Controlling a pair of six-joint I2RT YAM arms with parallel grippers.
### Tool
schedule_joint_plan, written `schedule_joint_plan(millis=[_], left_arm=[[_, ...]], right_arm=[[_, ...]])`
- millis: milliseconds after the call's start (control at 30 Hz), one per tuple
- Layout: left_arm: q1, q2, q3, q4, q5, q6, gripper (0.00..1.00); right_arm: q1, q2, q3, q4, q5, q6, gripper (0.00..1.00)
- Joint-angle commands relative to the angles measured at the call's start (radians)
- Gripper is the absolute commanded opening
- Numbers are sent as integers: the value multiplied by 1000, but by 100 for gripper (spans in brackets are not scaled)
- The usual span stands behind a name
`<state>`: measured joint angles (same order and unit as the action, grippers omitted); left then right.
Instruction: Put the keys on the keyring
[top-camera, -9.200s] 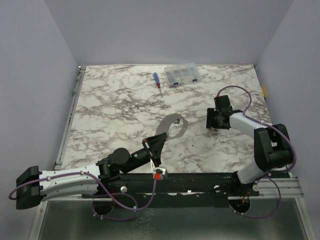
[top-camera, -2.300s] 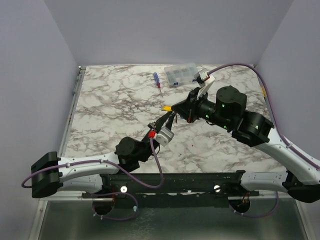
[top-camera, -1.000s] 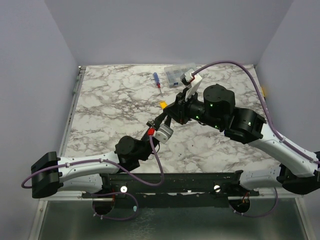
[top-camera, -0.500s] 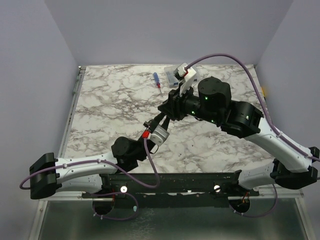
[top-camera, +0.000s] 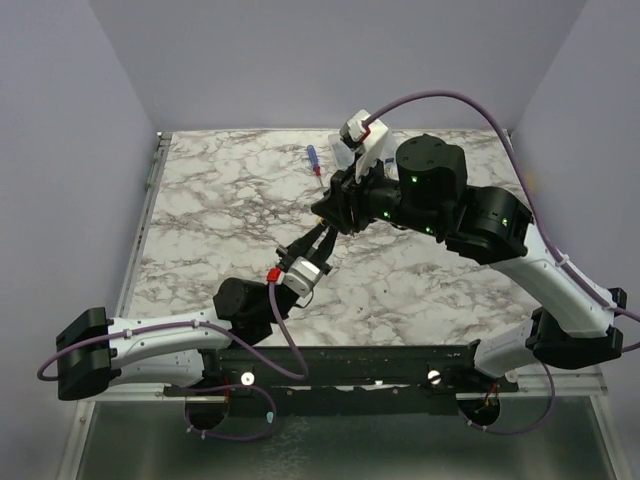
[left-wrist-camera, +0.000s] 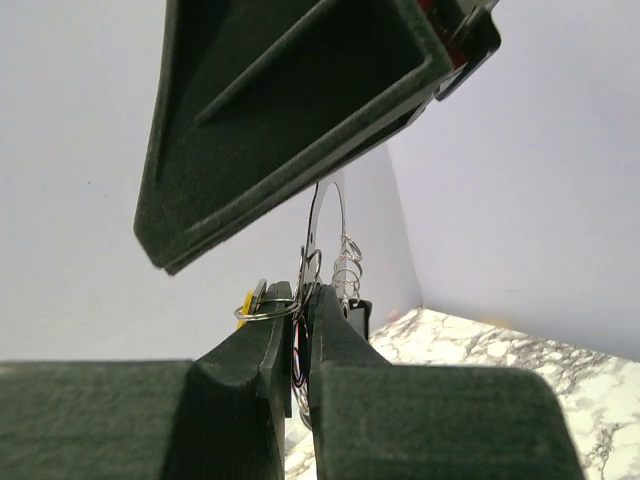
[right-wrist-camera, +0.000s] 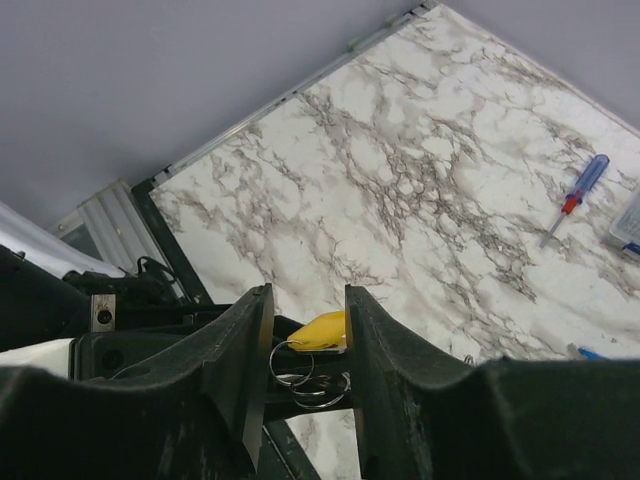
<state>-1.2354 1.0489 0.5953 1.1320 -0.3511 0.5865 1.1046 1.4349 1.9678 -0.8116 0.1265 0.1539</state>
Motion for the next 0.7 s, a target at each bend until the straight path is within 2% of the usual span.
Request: schedule_joint_plan(millis=[0,133,367,533,667], left_arm=[[-3,-36,-3,135,61,-18,0],[-3,-44,-17,134,48,-16,0],[-3,-69,-48,134,35,-26,0],[-4,-96,-89,135,77,-50,0],[-4,-129,-131,134,123,-76,0]], right_arm=[[-4,27,89,-89,29,-87,44],[-5,-3,97,-79,21,-213,45],[-5,-194,-137,59,-78,-493,52],[-5,-314,-285,101,-275,-677,52],[-5,-341,-325,86,-351,-719,52]])
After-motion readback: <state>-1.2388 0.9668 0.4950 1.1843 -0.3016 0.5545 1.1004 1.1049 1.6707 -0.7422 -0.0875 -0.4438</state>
